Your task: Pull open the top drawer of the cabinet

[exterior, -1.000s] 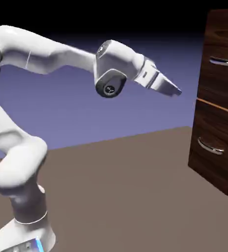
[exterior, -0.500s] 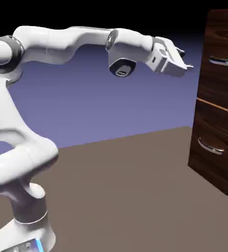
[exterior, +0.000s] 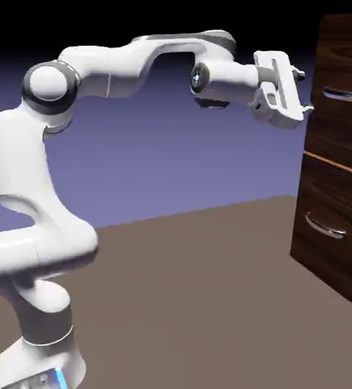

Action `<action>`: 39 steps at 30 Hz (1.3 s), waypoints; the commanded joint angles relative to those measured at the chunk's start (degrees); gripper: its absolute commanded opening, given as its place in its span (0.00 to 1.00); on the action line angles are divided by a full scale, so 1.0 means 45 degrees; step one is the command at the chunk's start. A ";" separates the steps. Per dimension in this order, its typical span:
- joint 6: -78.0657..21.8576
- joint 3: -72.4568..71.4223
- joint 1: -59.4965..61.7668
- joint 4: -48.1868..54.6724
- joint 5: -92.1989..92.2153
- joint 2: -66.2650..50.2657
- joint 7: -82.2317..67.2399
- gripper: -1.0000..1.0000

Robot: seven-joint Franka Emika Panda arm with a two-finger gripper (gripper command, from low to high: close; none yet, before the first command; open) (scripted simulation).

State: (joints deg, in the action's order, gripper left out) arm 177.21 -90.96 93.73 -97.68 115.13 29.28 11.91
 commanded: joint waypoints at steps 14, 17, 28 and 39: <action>0.0216 -0.6125 0.6358 0.4264 0.7753 -0.0227 -0.2057 0.50; 0.0260 -0.7374 0.7654 0.5133 0.9334 -0.0274 -0.2477 0.50; 0.1590 -1.1878 1.1821 0.9071 0.5159 0.1582 0.1087 0.50; 0.0350 -0.7737 0.8131 0.5665 0.8451 0.0161 -0.1364 0.00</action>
State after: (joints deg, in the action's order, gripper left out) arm 178.75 -125.77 130.30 -72.17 153.12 30.01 5.81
